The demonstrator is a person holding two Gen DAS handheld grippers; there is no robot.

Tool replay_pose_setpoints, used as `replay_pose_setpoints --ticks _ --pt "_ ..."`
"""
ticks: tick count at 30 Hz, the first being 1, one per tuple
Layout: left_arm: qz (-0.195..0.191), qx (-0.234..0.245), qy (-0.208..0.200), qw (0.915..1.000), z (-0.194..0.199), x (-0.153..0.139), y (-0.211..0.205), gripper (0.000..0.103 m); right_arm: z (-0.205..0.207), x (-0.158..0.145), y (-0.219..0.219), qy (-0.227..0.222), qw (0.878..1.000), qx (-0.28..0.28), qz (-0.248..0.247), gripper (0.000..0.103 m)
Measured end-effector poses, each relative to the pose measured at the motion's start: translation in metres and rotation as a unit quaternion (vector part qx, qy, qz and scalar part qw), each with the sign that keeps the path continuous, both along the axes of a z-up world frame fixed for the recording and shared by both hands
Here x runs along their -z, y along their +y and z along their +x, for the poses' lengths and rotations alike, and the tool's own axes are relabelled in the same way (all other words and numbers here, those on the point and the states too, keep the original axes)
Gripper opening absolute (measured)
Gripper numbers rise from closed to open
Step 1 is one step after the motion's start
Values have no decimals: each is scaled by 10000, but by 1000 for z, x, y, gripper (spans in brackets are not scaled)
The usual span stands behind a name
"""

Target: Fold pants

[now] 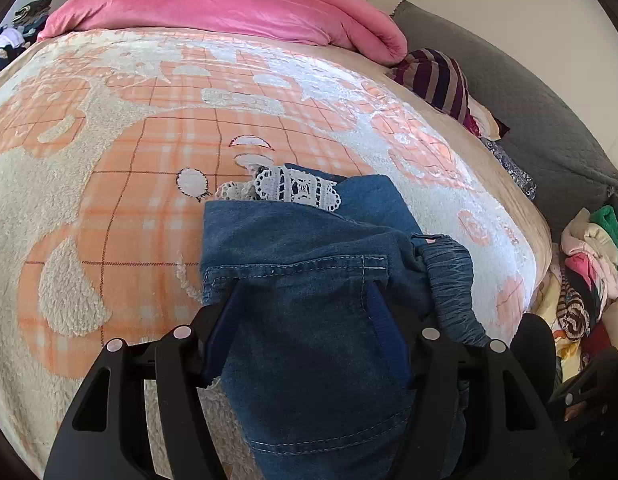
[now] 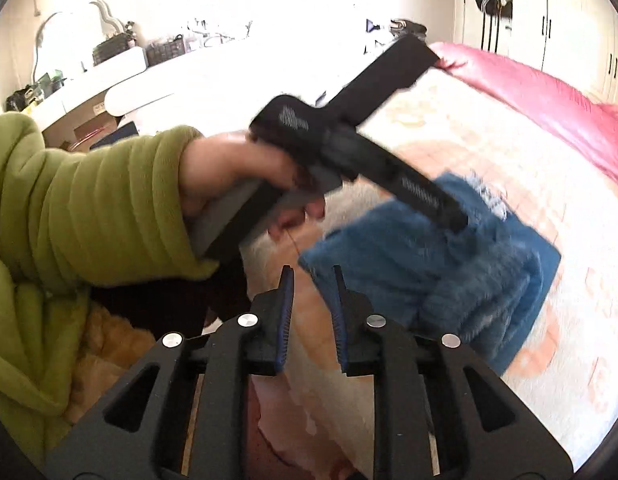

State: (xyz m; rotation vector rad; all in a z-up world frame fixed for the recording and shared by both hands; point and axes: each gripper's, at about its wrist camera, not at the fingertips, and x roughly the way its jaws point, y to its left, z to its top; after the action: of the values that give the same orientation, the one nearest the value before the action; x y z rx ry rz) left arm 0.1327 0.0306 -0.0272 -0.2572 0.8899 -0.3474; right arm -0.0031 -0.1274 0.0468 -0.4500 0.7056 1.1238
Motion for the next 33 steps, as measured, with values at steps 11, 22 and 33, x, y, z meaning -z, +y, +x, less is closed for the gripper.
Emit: replay_pose_setpoints --ticks 11,22,33 --pt "69 -52 -227 9997 -17 -11 -1 66 19 12 -8 546 9972 512 -90 47" --pt "416 -179 -833 9955 -49 -54 1 87 30 -52 -70 -178 9847 1564 753 84" --pt "477 -249 -805 9953 -57 -56 6 91 68 -29 -109 206 9542 2886 765 89"
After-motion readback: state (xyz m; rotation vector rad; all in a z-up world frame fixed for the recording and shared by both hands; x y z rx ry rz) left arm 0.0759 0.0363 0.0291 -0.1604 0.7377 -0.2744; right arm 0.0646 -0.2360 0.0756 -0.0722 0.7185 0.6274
